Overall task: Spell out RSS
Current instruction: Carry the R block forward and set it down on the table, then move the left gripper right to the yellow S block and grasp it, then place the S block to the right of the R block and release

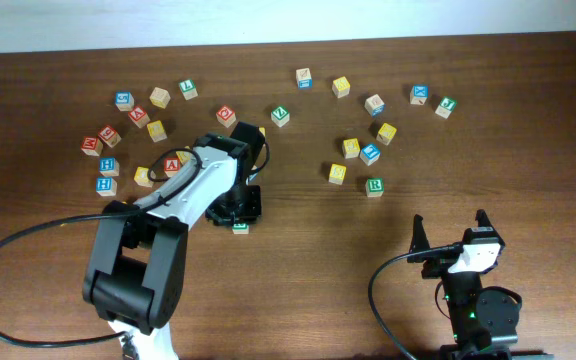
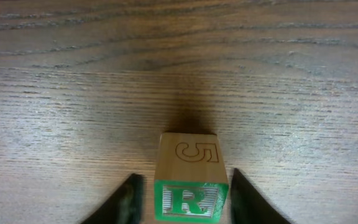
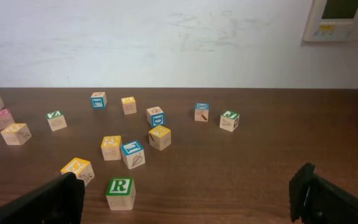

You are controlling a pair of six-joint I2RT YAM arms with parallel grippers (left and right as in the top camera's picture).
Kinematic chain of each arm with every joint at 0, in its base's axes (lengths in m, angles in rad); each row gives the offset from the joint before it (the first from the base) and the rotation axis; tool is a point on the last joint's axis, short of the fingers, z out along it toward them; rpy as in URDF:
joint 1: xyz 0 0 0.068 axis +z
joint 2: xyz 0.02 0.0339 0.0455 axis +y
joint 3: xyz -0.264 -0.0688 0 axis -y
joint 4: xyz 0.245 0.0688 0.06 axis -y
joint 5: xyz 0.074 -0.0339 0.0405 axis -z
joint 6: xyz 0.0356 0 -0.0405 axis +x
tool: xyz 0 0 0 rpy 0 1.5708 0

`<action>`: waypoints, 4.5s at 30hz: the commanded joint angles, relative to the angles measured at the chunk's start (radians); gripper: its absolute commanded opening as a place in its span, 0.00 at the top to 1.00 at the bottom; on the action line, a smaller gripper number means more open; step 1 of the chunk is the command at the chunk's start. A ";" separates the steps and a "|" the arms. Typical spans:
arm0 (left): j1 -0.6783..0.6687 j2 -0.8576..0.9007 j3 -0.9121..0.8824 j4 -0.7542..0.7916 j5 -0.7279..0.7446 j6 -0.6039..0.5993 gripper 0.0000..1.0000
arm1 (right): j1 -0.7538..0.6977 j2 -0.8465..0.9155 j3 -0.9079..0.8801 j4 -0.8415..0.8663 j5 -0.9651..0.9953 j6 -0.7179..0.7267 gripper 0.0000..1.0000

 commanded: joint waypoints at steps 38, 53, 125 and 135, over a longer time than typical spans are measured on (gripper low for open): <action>-0.355 0.243 0.488 0.240 -0.165 0.086 0.16 | -0.007 -0.005 -0.005 -0.007 0.009 0.007 0.02; -0.349 0.327 0.488 0.333 -0.172 0.011 0.45 | -0.007 -0.005 -0.005 -0.007 0.009 0.007 0.02; -0.170 0.166 0.250 -0.097 -0.127 -0.165 0.75 | -0.007 -0.005 -0.005 -0.007 0.008 0.007 0.02; -0.166 0.166 0.249 -0.141 -0.127 -0.164 0.66 | -0.007 -0.005 -0.005 -0.007 0.009 0.007 0.02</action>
